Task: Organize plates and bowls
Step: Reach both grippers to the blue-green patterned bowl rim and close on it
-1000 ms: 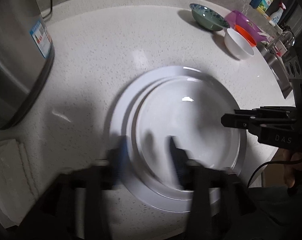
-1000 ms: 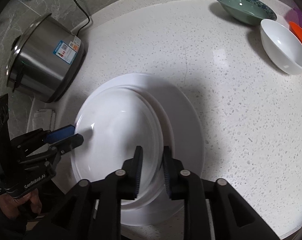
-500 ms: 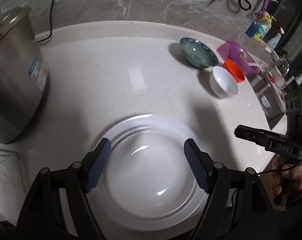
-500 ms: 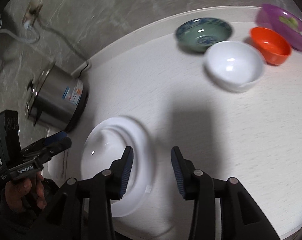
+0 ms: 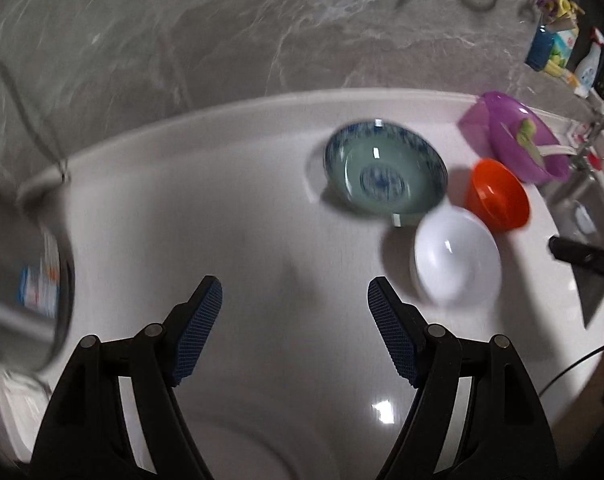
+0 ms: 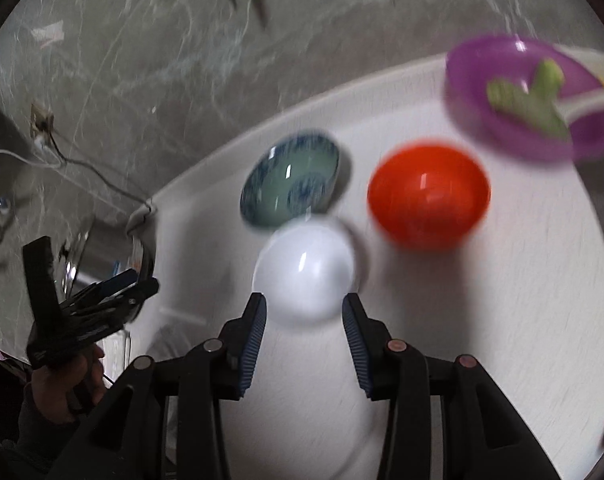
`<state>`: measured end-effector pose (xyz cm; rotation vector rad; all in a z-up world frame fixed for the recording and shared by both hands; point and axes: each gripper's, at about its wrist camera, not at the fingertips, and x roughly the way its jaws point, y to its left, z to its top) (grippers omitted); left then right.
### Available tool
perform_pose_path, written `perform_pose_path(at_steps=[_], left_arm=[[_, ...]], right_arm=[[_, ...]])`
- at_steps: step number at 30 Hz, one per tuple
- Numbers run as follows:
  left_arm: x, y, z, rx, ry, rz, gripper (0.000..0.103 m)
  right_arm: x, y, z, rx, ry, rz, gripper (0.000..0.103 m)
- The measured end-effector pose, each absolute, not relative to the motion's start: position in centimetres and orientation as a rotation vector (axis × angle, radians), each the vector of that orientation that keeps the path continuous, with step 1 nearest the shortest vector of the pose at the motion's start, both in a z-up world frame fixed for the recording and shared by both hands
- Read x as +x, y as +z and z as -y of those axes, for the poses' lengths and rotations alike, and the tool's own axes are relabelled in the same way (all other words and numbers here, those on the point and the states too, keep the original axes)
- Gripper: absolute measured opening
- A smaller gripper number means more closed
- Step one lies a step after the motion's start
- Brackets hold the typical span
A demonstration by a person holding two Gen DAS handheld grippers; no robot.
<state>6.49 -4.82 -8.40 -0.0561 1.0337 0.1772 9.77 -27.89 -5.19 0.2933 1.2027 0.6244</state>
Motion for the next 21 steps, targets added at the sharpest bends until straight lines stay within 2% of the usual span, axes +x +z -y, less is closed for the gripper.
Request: perform_pose_path(at_steps=[4,8,21], left_arm=[[11.4,-8.1,5.4,-0.022,0.201,-1.024,0.074],[15.0,-8.7,4.6,-0.016,0.198,-1.036,0.074],[21.9,-15.4,1.2,-0.144,0.15,-1.151,0.074]], right_arm=[[14.6,-4.7,27.9,0.256,0.636,-1.184,0.048],[18.7,-5.5,26.8,0.243,0.644,-1.21,0.049],[25.7,-10.3,20.2,0.149,0.627,-1.338,0.049]])
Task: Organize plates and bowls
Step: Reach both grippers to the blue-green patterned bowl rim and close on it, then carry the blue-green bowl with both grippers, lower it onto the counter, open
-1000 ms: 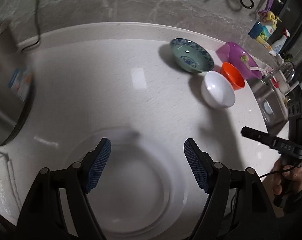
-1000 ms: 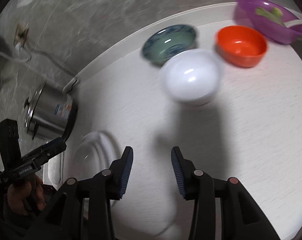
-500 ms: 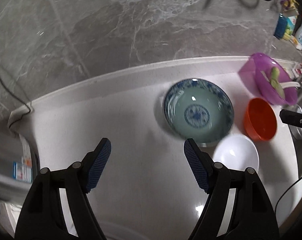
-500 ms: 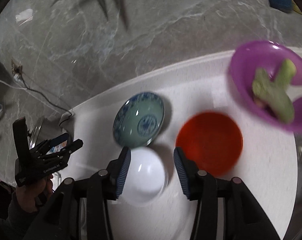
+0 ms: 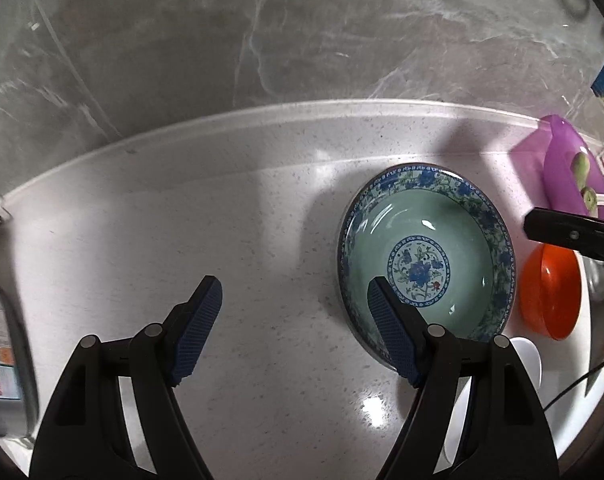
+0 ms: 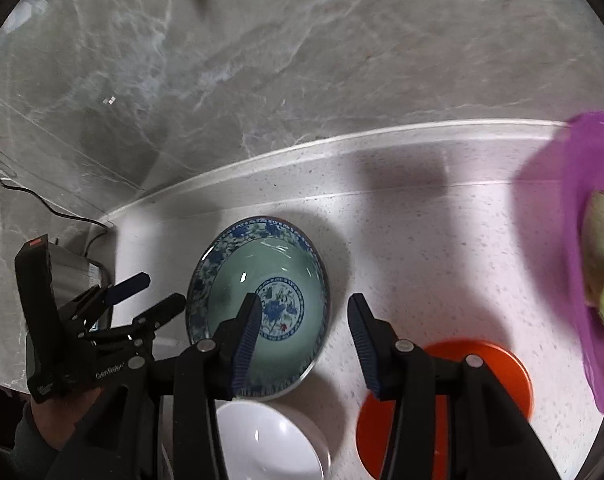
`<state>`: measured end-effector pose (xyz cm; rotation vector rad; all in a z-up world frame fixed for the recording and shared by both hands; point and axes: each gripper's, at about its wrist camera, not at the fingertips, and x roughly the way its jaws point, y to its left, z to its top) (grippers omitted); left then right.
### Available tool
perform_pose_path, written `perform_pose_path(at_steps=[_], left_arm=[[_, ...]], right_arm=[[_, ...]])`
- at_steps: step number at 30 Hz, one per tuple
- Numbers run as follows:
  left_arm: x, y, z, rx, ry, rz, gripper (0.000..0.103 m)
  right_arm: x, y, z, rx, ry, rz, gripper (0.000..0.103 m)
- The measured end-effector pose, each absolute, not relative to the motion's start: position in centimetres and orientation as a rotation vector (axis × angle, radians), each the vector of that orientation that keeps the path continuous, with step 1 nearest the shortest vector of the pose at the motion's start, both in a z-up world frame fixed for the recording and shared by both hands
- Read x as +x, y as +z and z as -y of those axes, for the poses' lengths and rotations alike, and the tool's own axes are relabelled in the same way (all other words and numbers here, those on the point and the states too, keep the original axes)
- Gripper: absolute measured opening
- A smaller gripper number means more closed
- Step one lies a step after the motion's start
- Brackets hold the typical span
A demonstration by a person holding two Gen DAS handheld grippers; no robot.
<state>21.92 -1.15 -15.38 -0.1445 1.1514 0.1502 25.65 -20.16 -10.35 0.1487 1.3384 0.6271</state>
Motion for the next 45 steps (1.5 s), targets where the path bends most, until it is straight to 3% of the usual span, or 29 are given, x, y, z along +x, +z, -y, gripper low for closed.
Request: perform_pose_path(at_steps=[12,14,15,18,20,29,34,40,45], left_arm=[[23.4,-18.8,1.2,-0.186,0.1,-1.211,0.065],[23.9,-19.5,1.0,-0.208,0.085,-1.223,0.045],[23.8,-19.8,1.2,-0.215,0.075,-1.229,0.04],[23.8,-20.2,1.6,-0.228,0.041,-1.229,0.027],[23.6,-20.4,1.8,-0.242,0.021,-1.226,0.018],[23.1,-19.3,1.9,-0.268,0.018,-1.206,0.015],[22.2,-15.6,2.1,-0.273,-0.004,-1.165,0.015],[16.4,-10.7,5.1,-0.225,-0.086,-1.107,0.016],[9.3,-10.0,10.2,-0.173,-0.178,-1.105,0.016]], right_arm=[[26.6,-13.4,17.8,0.061,0.568,-1.437,0.049],[26.8,-13.9,17.5,0.053,0.556,-1.455,0.046],[26.8,-14.1,17.3,0.046,0.552,-1.46,0.045],[26.7,-14.8,16.5,0.017,0.549,-1.482,0.03],[26.6,-15.3,16.1,0.003,0.548,-1.499,0.012],[26.3,-15.1,16.2,0.047,0.543,-1.496,0.011],[25.6,-11.3,17.1,0.07,0.562,-1.437,0.01],[21.3,-5.5,19.7,0.093,0.593,-1.347,0.01],[13.3,-2.9,24.2,0.12,0.579,-1.308,0.01]])
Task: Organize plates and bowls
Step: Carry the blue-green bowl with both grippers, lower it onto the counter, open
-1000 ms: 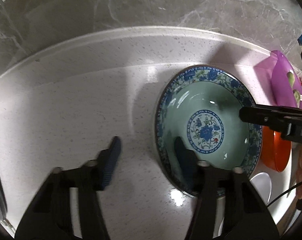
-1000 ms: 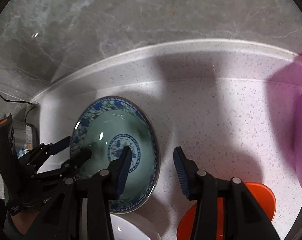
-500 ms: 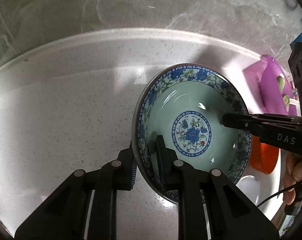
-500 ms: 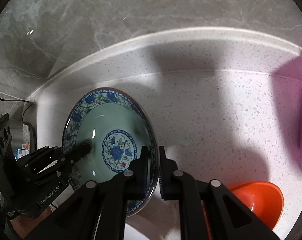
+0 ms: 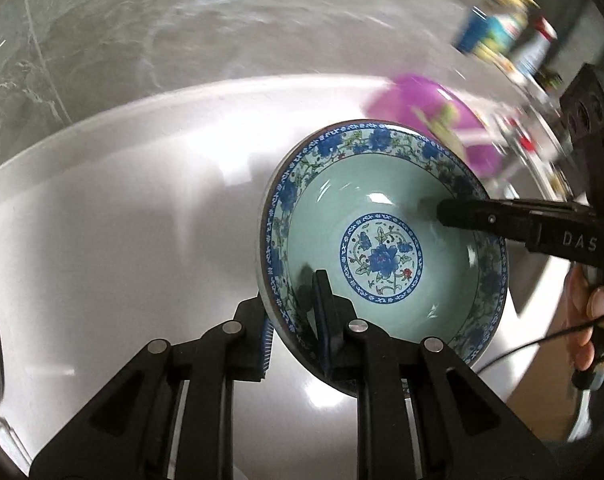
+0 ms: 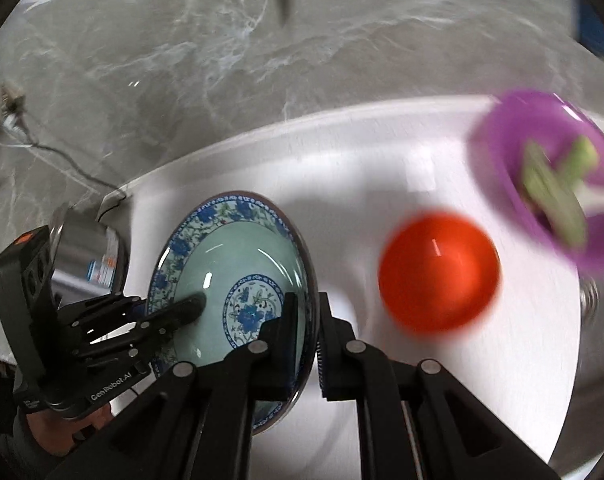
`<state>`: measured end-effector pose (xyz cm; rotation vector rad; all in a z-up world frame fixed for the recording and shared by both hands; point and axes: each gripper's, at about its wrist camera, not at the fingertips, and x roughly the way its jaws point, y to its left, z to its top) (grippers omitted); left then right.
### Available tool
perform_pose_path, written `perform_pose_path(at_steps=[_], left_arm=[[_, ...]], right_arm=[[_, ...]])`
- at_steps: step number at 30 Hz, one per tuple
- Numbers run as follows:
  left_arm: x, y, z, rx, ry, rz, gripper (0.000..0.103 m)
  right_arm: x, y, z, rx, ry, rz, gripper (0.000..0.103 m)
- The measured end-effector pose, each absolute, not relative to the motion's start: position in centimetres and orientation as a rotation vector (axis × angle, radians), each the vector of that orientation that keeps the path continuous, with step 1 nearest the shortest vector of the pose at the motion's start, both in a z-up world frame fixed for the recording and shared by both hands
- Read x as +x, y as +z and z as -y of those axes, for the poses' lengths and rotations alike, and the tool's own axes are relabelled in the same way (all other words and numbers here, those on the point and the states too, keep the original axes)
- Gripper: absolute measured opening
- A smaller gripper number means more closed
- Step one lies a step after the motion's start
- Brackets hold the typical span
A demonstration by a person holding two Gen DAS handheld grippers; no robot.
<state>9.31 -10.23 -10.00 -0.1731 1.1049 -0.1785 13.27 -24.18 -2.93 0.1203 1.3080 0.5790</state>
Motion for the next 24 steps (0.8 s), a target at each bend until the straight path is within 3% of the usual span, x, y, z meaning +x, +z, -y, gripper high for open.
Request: perform_pose_path(at_steps=[9,24], left_arm=[[1.5,-16.3,17.6,-0.126,-0.296,-1.24,0.016],[0.3,-21.7,22.8,-0.061,-0.292,-1.252,0.016]], right_arm=[[1.3,-8.3,30.3,0.228,0.463,-1.423,0.01],[-1.6,-13.4,32.3,0.222,0.462,-1.425,0.01]])
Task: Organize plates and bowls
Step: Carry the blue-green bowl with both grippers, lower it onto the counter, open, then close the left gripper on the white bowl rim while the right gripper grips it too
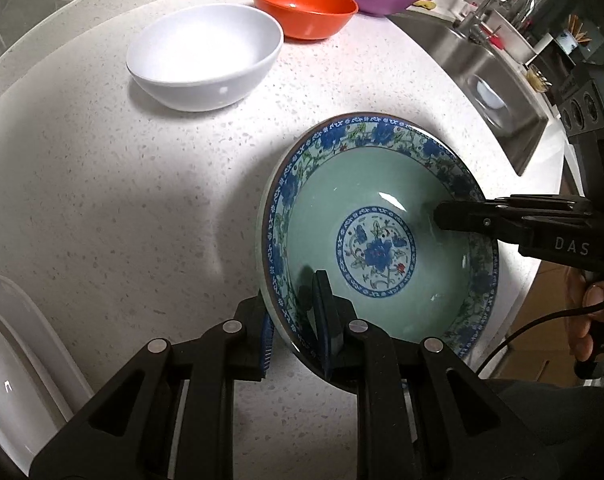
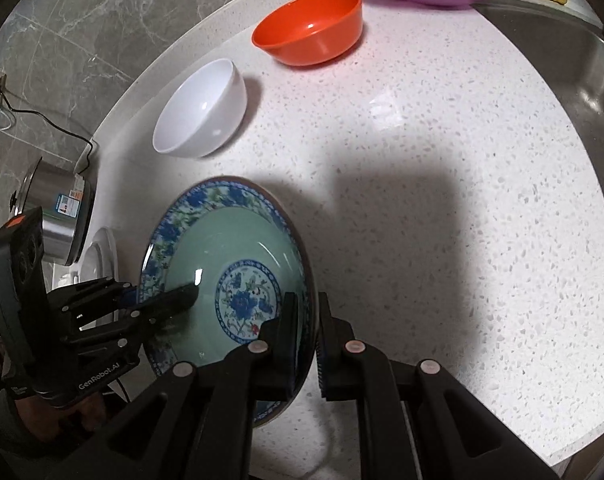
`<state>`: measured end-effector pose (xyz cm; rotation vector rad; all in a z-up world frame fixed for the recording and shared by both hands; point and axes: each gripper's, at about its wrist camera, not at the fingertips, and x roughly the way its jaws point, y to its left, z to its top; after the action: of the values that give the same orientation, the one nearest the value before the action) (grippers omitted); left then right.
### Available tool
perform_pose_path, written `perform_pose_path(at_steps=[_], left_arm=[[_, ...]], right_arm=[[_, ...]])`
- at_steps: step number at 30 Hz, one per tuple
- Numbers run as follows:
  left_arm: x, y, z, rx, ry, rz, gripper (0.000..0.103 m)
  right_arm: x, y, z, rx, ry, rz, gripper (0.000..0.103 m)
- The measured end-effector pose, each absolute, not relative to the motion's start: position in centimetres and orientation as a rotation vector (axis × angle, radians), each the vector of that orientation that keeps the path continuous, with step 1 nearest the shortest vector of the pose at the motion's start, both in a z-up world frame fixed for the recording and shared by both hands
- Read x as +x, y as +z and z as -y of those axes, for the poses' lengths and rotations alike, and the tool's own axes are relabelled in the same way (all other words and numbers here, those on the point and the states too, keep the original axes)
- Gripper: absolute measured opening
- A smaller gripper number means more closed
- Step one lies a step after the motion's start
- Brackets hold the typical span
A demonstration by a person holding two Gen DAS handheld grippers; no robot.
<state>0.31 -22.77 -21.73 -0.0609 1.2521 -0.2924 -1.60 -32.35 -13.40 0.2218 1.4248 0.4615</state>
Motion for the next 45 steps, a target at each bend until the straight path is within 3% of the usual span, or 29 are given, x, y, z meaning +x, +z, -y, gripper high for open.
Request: perform_pose_path(at_steps=[6,7,9,10,11,14,19,27,33,37,45], left_arm=[[0.0,-21.8,22.4,-0.066,-0.27,-1.232,0.017],[0.0,-21.6,22.3,-0.069,-0.255,-1.231,0.023],[-0.5,-20.4,20.6,-0.092,-0.217,-1.21,0.047],[-0.5,-19.5,19.9,-0.112,-0.204,-1.187,0.07],[-0.3,-18.5,19.1,-0.125,-0.189,-1.159,0.085],[1.1,-15.9,16.9,-0.138,-0.153,-1.109,0.103],[6.2,-14.5,13.7,-0.104,-0.079,-1.095,0.103],[12.8,-17.5,9.5,-0.223,-0.017,-1.171,0.1],[14.1,-20.4,10.1,-0.205,-0.052,-1.226,0.087],[15.3,-22.2,10.8,-0.205,-0.064,-1.258,0.059],[16.7,-23.2,12.5,-0.19,-0.112,-1.275,0.027]], right_arm=[[-1.4,-13.5,32.3,0.195,0.508,-1.4,0.011],[-1.4,-13.4,32.3,0.193,0.515,-1.396,0.013],[-1.3,-13.0,32.6,0.2,0.518,-1.384,0.021],[-1.3,-12.5,33.1,0.204,0.519,-1.365,0.031],[-1.2,-12.0,33.5,0.202,0.511,-1.347,0.038],[0.1,-10.0,34.9,0.229,0.493,-1.294,0.046],[4.7,-7.8,34.6,0.311,0.519,-1.238,0.061],[11.9,-11.5,28.3,0.376,0.557,-1.337,0.06],[13.7,-14.2,25.4,0.339,0.536,-1.439,0.052],[14.1,-15.2,24.9,0.33,0.529,-1.471,0.047],[14.6,-15.8,24.5,0.307,0.549,-1.481,0.032]])
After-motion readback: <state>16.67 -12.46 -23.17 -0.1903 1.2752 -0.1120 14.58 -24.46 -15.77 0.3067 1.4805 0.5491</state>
